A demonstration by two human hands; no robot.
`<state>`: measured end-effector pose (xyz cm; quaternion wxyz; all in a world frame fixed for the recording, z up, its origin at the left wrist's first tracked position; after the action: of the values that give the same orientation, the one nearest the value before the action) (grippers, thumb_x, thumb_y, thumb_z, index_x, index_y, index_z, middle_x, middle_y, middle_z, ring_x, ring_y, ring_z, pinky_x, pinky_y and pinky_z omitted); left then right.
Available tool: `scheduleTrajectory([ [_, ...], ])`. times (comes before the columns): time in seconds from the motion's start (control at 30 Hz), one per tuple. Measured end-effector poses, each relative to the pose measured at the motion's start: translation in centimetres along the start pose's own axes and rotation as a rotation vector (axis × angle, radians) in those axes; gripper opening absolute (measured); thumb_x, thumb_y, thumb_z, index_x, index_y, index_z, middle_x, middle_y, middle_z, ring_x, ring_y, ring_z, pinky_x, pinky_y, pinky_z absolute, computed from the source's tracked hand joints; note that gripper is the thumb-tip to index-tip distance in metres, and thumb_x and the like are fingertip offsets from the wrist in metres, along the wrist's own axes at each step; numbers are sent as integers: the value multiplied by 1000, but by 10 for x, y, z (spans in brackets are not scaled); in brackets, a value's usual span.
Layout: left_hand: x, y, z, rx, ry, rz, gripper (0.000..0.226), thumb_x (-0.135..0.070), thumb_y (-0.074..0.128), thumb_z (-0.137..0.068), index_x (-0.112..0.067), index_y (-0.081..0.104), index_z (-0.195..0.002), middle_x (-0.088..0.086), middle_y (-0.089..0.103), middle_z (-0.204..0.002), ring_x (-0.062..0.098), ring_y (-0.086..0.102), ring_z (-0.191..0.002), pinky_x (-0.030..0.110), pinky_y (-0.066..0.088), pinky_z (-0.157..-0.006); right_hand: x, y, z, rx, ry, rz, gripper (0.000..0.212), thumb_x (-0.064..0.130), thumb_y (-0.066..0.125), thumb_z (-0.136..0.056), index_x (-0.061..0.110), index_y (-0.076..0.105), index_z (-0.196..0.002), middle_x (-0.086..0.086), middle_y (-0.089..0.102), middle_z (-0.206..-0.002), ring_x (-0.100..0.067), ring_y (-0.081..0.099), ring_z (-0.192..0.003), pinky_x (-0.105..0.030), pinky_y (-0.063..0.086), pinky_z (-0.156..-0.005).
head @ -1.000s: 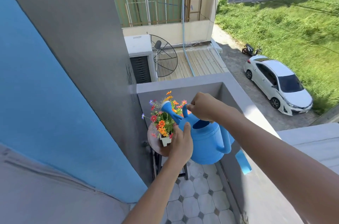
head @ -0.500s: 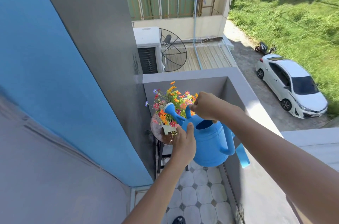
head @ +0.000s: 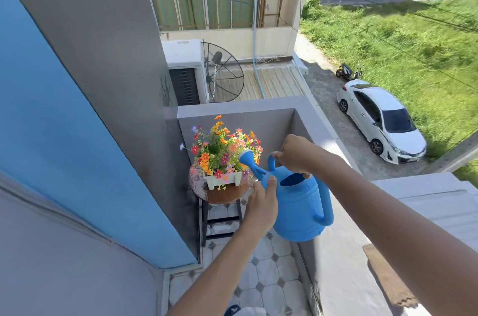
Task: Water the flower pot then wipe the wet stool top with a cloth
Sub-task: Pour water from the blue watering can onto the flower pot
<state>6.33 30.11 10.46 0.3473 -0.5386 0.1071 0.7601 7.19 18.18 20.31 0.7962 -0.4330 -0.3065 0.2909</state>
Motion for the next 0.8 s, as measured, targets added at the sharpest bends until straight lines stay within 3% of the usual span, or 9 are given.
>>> scheduleTrajectory([
  [0.07, -3, 3, -1, -9, -1, -26, 54, -57, 27, -96, -13, 39, -126, 4, 51, -114, 21, 50, -97, 41, 41, -82, -6, -1, 1, -1, 2, 17, 28, 26, 45, -100, 8, 57, -118, -7, 53, -77, -23, 58, -48, -22, 35, -30],
  [0.13, -7, 8, 0, 2, 8, -23, 53, -59, 28, -94, -14, 44, -117, 6, 51, -104, 22, 54, -96, 46, 45, -85, -9, -4, 2, -12, 3, 16, 27, 24, 47, -99, 4, 56, -115, -6, 52, -73, -22, 62, -57, -26, 39, -36],
  [0.2, -8, 14, -5, 20, 17, -18, 65, -69, 27, -87, -15, 47, -118, 7, 54, -102, 20, 57, -93, 47, 48, -82, -14, -7, 1, -22, 13, 8, 26, 24, 48, -99, 2, 57, -110, -8, 53, -70, -22, 62, -58, -27, 41, -42],
  [0.27, -4, 19, -13, 34, 8, -30, 80, -76, 24, -79, -12, 48, -120, 11, 57, -97, 18, 55, -81, 40, 45, -67, -17, -9, -2, -29, 26, 5, 20, 21, 50, -97, 3, 55, -103, -9, 55, -71, -26, 61, -52, -30, 45, -43],
  [0.33, -5, 22, -18, 43, 6, -39, 82, -77, 23, -78, -10, 48, -119, 7, 54, -92, 16, 52, -77, 32, 41, -61, -20, -12, -7, -42, 39, -16, 17, 21, 52, -96, 4, 52, -96, -9, 54, -70, -31, 66, -63, -31, 46, -43],
  [0.4, -11, 20, -22, 40, 16, -68, 74, -75, 22, -81, -15, 50, -114, 4, 56, -95, 17, 54, -82, 36, 41, -66, -21, -16, -12, -51, 48, -22, 15, 21, 51, -96, 6, 50, -97, -7, 50, -69, -33, 67, -70, -30, 43, -41],
  [0.53, -25, 18, -26, 84, 39, -128, 64, -69, 21, -88, -19, 46, -118, 3, 55, -99, 18, 55, -96, 40, 46, -79, -30, -20, -20, -49, 144, -28, 18, 15, 53, -96, 6, 41, -86, -12, 54, -73, -31, 61, -51, -28, 46, -41],
  [0.63, -26, 15, -31, 72, 68, -175, 60, -63, 21, -92, -15, 47, -117, 0, 50, -92, 17, 52, -91, 36, 41, -73, -31, -21, -23, -54, 162, -57, 19, 18, 55, -95, 7, 41, -87, -15, 57, -76, -31, 63, -53, -29, 49, -43],
  [0.8, -20, 7, -31, 44, 81, -165, 58, -61, 23, -94, -14, 45, -120, 3, 56, -110, 16, 53, -95, 40, 44, -81, -17, -20, -20, -59, 59, -60, 21, 26, 51, -95, 7, 50, -86, -8, 52, -68, -32, 68, -68, -28, 42, -41],
])
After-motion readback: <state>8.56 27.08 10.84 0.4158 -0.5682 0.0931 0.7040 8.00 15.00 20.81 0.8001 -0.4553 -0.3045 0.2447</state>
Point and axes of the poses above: each hand's wrist, its own z-axis away from the middle knuckle, its own y-axis out of the palm, x = y × z, the point moved 7 cm from there along -z, towards the middle knuckle
